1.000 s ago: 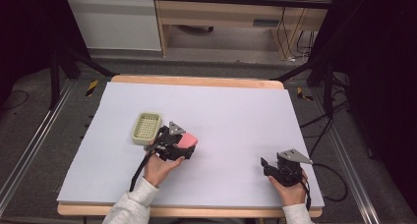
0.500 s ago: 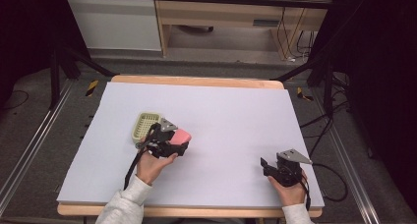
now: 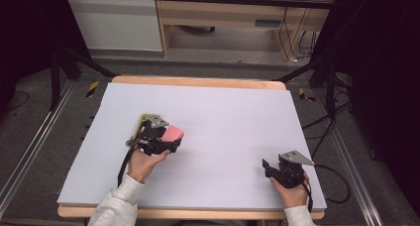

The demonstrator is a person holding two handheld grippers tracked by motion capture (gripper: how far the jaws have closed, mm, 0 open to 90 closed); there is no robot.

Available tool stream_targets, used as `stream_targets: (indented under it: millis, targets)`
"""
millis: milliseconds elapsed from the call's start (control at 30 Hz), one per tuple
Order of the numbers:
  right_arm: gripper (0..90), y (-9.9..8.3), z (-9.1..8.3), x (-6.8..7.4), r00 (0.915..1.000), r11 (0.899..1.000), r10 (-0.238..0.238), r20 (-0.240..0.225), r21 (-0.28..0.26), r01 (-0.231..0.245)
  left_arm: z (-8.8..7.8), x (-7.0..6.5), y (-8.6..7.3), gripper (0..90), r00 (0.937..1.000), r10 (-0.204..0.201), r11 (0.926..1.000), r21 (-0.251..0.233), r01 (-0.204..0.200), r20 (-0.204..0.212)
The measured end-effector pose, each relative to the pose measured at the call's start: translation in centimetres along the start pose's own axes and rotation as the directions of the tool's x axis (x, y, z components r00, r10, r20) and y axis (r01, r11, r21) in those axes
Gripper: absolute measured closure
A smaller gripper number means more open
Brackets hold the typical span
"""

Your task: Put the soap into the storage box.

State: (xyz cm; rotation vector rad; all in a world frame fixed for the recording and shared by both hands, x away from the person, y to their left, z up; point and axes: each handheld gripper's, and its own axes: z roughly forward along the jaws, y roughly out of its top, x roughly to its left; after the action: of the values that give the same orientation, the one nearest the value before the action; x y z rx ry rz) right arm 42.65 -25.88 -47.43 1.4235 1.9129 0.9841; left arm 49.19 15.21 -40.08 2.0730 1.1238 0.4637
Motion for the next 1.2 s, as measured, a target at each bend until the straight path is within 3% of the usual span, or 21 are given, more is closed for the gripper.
stream_targets:
  millis: [1200]
  targets:
    - [33.9, -0.1, -0.1, 0.1, 1.0000, 1.000, 0.002, -0.005, 0.000, -0.002, -1.7, 3.7, 0.0, 37.4, 0.9972, -0.058, 0.9979, -0.032, 0.056, -0.047]
